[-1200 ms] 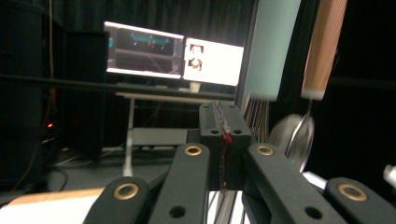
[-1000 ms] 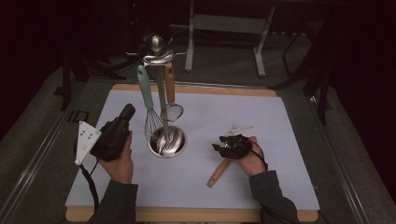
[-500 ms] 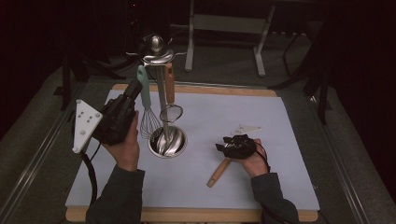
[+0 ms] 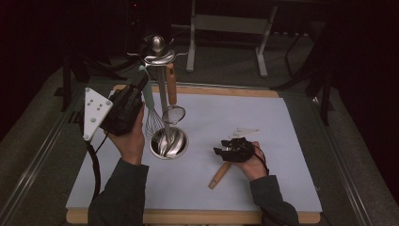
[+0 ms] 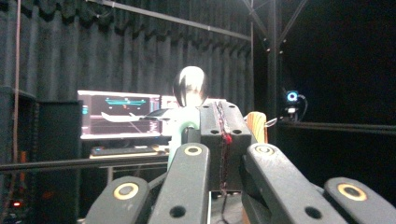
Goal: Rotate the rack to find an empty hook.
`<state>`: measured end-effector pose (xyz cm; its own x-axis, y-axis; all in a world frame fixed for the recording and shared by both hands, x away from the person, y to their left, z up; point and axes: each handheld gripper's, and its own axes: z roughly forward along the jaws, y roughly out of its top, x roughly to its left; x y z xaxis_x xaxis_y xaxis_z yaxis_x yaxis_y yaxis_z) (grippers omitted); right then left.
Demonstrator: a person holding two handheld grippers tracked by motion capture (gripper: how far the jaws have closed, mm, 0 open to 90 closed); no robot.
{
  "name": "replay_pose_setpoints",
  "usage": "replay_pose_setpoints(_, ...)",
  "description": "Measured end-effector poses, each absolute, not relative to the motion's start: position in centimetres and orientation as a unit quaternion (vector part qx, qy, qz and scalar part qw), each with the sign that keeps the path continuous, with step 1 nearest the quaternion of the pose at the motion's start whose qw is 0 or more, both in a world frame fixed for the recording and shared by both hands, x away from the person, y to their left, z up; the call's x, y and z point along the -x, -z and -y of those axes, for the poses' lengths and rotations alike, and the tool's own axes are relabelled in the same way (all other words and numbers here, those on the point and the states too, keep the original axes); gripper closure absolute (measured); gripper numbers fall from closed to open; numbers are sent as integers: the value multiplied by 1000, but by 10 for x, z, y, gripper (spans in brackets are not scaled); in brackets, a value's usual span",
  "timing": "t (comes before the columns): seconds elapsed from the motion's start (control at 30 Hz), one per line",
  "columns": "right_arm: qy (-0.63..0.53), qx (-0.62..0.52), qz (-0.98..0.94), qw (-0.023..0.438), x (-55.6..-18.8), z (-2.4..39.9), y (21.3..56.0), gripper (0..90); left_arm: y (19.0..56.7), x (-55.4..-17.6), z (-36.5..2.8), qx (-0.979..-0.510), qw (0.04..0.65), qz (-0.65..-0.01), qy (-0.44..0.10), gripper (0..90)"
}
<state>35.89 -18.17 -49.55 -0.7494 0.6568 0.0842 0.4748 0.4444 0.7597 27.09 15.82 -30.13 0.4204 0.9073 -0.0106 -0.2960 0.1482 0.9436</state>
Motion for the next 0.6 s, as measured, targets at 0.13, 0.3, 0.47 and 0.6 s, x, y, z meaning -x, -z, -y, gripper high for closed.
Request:
replay_pose_setpoints(0.13, -406, -338, -842, 111, -359, 182, 496, 502, 301, -272, -159, -485, 686, -317, -440, 897)
replay_pose_setpoints(0.3, -406, -338, -842, 109, -359, 183, 496, 500, 300, -273, -160, -486, 680, -319, -446, 897)
replay_pose_setpoints(0.47, -406, -337, -843, 109, -359, 183, 497, 500, 300, -273, -162, -486, 676, -321, -451, 897)
replay_pose_setpoints(0.6, -407, -338, -842, 107, -359, 184, 497, 498, 300, -274, -165, -483, 675, -322, -455, 897)
